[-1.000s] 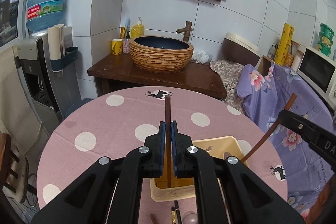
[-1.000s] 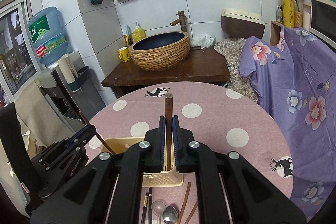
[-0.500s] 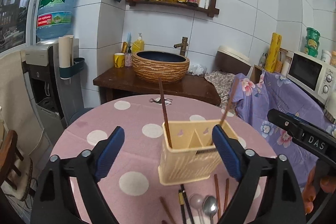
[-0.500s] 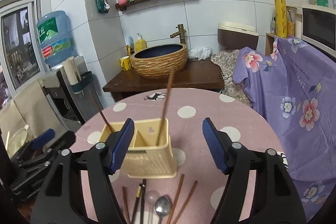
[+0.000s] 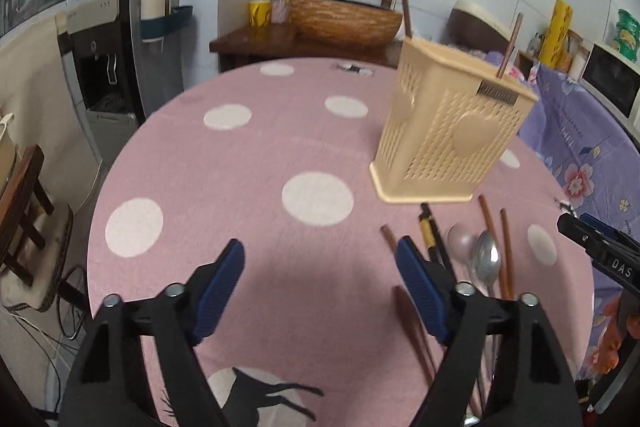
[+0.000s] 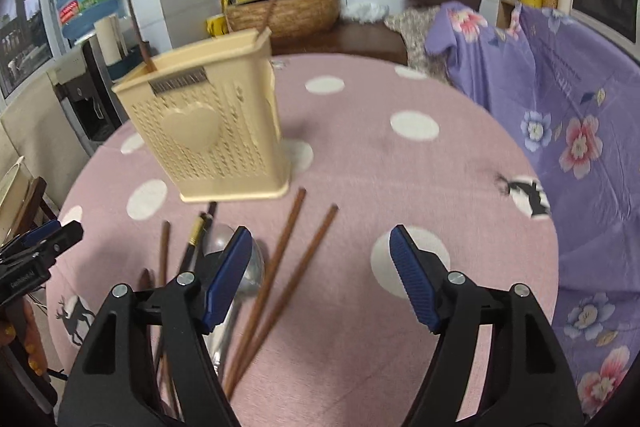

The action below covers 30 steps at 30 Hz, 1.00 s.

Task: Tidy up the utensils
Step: 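Move both tools back down to the remaining utensils beside the holder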

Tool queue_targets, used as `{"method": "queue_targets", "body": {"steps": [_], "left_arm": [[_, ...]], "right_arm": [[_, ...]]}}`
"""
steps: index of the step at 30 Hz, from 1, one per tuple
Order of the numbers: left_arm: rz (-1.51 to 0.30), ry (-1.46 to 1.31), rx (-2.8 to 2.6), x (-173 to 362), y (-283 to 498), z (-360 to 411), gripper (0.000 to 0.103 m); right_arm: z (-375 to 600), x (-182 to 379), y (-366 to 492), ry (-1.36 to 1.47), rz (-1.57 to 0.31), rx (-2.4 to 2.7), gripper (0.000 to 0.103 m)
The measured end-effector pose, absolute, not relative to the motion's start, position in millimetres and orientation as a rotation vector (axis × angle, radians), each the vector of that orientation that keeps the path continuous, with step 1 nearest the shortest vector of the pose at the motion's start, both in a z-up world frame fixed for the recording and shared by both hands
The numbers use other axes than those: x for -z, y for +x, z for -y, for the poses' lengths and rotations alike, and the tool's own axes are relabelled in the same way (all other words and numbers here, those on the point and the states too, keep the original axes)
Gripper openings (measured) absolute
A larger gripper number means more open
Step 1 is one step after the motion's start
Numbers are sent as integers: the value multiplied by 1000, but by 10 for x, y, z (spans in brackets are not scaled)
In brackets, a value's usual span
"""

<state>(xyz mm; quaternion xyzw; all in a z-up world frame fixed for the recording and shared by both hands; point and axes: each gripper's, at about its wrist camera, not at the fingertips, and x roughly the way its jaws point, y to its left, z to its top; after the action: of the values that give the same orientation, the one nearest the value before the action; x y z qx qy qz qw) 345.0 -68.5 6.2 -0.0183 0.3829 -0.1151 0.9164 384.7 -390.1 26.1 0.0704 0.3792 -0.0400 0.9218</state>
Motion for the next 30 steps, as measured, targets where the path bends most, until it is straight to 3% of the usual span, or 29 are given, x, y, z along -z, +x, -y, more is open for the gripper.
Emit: {"method": "queue_targets", "body": {"steps": [3, 5, 9, 30], "left_arm": [[-803, -24, 240, -14, 3454, 673, 58], [-823, -31, 251, 28, 3477, 678, 52], [-870, -39, 269, 134, 3510, 736, 39], [-938, -33, 322, 292, 3400, 1049, 36]], "right_arm": [[3936, -98, 3906, 163, -824, 98, 70], [3961, -20, 3966, 191, -846, 99, 59], [3956, 136, 4113, 241, -909, 99, 49], [3885, 407, 4542, 265, -1007, 244, 27]]}}
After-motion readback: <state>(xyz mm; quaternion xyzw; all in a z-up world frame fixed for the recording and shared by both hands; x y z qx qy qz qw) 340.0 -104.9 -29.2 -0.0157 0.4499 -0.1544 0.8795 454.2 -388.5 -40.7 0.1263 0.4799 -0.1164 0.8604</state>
